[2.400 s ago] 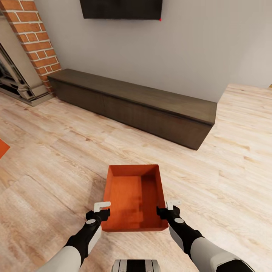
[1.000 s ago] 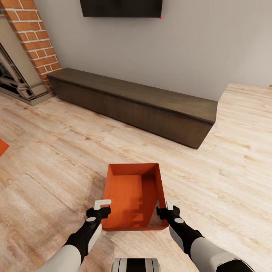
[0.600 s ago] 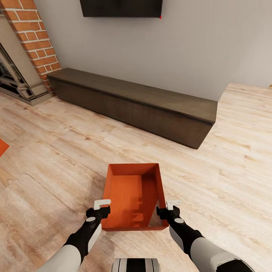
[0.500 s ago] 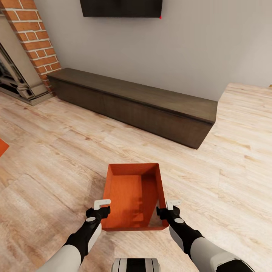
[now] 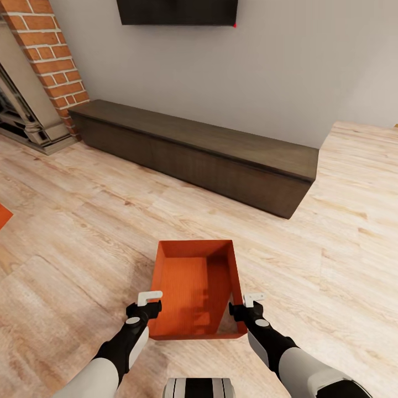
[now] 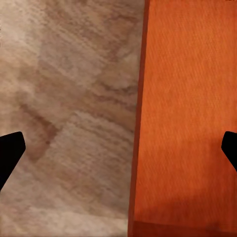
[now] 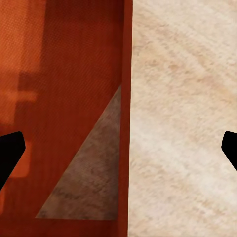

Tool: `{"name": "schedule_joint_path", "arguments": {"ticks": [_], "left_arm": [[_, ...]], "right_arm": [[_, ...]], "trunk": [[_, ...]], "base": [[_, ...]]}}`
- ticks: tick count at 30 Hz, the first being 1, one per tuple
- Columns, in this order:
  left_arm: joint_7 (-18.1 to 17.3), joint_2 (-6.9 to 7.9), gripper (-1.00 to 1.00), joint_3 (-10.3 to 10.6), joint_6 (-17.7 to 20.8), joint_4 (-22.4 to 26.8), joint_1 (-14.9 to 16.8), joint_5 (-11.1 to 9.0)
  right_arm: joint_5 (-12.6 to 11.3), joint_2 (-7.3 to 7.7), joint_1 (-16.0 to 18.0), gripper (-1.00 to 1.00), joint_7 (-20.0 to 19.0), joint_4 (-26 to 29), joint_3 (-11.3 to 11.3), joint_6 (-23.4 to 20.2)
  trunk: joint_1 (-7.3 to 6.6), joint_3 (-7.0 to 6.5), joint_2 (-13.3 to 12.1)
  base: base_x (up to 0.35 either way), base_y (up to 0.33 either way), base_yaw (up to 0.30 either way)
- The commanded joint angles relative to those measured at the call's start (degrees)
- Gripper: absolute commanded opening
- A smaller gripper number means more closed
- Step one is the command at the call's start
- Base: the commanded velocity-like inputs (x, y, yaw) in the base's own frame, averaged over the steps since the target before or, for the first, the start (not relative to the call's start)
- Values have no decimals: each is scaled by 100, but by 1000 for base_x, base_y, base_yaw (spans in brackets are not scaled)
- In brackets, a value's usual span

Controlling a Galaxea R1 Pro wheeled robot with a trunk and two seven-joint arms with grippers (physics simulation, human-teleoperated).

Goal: Move the two storage containers from the living room to the garage. In the garage, place one container on the floor and stack the other container on top of it (either order is fine).

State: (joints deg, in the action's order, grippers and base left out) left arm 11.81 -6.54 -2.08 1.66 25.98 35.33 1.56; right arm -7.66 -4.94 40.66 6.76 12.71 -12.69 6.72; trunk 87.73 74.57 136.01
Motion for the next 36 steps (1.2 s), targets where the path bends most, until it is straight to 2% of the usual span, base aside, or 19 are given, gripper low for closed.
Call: {"name": "schedule_joint_path", "arguments": {"ticks": [1,36], "left_arm": [[5,-5,100,-27,18,7,0,14],[23,-22,100,-90,13,3,0,-9]], "right_arm": [[-61,1,4,100,27,-6,-49,22],[-61,1,4,100,27,-6,-49,21]], "trunk": [[-1,4,1],[21,22,41]], "base": [[1,0,0],[24,0,0]]}}
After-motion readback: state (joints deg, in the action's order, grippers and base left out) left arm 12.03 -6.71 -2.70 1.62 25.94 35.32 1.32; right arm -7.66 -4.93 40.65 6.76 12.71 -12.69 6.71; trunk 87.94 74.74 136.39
